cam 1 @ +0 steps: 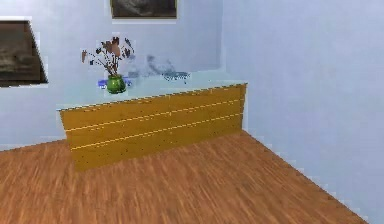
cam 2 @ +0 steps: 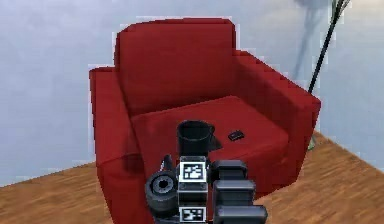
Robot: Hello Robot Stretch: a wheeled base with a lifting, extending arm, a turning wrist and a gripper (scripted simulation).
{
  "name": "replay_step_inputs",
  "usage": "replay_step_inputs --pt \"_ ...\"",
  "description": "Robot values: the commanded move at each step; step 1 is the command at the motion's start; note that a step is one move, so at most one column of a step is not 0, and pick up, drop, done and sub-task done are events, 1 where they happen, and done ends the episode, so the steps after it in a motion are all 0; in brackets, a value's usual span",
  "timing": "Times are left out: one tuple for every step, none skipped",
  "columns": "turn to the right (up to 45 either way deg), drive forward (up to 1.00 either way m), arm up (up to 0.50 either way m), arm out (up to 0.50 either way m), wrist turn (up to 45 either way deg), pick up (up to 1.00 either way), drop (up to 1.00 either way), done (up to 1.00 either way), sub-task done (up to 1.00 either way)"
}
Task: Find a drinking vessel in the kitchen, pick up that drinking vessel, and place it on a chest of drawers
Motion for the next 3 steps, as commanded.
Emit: replay_step_inputs --pt "0.0 1.0 0.0 0.0 0.0 0.0 0.0 0.0 0.0" --pt "0.0 0.45 0.0 0.0 0.0 0.0 0.0 0.0 0.0" --pt "-36.0 0.0 0.0 0.0 0.0 0.0 0.0 0.0 0.0"
